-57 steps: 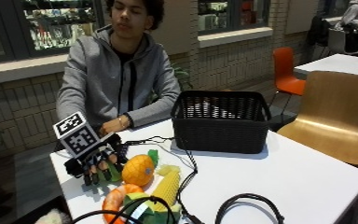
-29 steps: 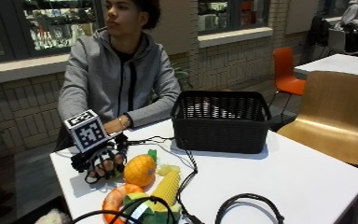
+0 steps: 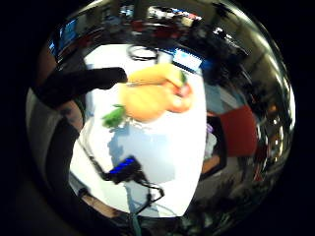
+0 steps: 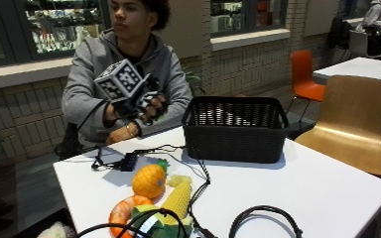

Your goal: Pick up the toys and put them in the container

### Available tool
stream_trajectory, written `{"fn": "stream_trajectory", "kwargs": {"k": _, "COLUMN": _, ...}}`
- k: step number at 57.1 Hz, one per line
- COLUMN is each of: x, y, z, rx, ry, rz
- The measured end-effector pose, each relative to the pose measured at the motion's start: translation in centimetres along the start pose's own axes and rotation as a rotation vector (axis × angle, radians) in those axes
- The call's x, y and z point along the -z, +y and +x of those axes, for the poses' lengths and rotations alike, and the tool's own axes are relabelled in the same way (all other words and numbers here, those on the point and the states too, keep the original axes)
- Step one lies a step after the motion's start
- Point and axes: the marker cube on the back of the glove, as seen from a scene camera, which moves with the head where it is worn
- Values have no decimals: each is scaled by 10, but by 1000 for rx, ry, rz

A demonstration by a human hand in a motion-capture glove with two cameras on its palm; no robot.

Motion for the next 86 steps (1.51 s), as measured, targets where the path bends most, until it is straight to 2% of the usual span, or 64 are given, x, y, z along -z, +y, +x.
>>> {"fn": "stream_trajectory", "kwargs": {"k": 7, "x": -33, "y": -30, "z": -64, "rx": 131, "ry": -4, "rz": -135}}
{"fn": "stream_trajectory", "kwargs": {"k": 16, "x": -75, "y": -55, "z": -110, "rx": 233, "ry": 17, "rz": -246}}
{"fn": "stream_trajectory", "kwargs": {"k": 30, "x": -109, "y": -63, "z": -127, "rx": 258, "ry": 19, "rz": -342}}
{"fn": "stream_trajectory", "kwargs": {"k": 38, "x": -111, "y": -56, "z": -119, "rx": 230, "ry": 102, "rz": -546}}
{"fn": "stream_trajectory", "kwargs": {"k": 42, "x": -108, "y": -53, "z": -118, "rx": 225, "ry": 100, "rz": -553}}
{"fn": "stream_trajectory", "kwargs": {"k": 60, "x": -70, "y": -49, "z": -75, "rx": 116, "ry": -2, "rz": -485}}
{"fn": "stream_trajectory", "kwargs": {"k": 66, "x": -45, "y": -41, "z": -37, "rx": 61, "ry": 111, "rz": -466}}
{"fn": "stream_trajectory", "kwargs": {"k": 74, "x": -17, "y": -28, "z": 43, "rx": -117, "ry": 333, "rz": -495}}
{"fn": "stream_trajectory", "kwargs": {"k": 81, "x": -21, "y": -15, "z": 95, "rx": -294, "ry": 262, "rz": -531}}
{"fn": "stream_trajectory", "kwargs": {"k": 86, "x": -28, "y": -16, "z": 119, "rx": -311, "ry": 396, "rz": -602}}
